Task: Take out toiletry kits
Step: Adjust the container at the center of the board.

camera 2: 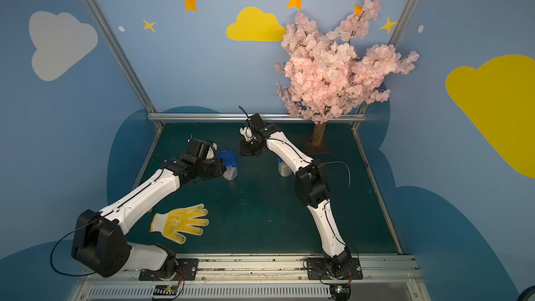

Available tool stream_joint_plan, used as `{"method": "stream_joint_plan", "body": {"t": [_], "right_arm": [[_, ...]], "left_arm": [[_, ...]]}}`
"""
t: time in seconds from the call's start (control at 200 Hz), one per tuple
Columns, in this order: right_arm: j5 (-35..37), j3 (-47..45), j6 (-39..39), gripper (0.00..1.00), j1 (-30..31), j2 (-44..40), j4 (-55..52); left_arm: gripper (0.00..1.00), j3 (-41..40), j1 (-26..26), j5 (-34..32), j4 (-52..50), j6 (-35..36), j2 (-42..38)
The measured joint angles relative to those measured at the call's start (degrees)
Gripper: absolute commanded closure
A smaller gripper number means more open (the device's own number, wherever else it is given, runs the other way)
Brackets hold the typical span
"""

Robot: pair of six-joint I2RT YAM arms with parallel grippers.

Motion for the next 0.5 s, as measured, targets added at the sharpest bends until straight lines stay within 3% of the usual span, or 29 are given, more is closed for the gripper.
{"method": "stream_joint_plan", "body": {"t": [0.501], "right_arm": [[-0.02,-4.61,0.52,0.97,4.52,-1.46,0.35]], "left_arm": [[0.98,-0.70,2.60,-5.81,-2.71,-0.17,-0.42]]}}
